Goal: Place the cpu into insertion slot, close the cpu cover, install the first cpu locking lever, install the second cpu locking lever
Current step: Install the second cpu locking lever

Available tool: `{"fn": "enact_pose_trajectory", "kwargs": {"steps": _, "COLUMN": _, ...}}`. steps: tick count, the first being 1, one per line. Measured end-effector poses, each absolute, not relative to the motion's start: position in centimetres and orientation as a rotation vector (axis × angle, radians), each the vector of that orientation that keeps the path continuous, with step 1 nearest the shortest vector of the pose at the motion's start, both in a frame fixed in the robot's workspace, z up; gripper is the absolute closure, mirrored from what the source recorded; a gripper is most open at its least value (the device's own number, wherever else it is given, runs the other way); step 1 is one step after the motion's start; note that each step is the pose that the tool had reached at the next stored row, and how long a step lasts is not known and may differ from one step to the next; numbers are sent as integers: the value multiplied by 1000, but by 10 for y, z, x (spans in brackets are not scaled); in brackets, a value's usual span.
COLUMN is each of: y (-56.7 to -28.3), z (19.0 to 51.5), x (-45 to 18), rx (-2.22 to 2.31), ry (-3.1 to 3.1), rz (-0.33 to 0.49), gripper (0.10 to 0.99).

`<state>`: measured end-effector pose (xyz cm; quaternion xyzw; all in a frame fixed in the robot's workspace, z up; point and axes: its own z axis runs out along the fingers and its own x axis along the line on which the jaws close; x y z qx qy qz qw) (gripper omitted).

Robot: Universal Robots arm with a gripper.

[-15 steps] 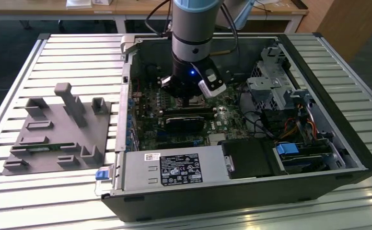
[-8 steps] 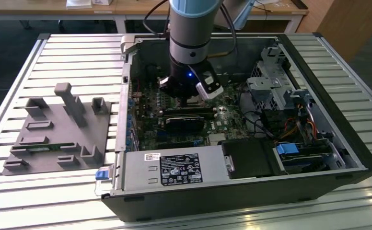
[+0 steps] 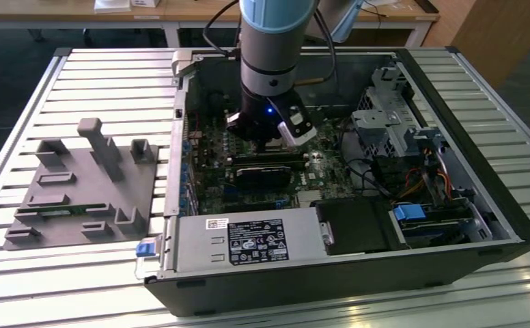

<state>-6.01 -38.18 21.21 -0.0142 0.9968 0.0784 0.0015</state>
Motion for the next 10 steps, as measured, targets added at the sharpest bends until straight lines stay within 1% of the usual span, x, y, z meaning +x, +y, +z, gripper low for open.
{"fn": "enact_pose_trajectory", "kwargs": {"steps": 10, "y": -389, "z": 211, "x": -63, "rx": -44, "ry": 3125, "rz": 286, "gripper": 980}}
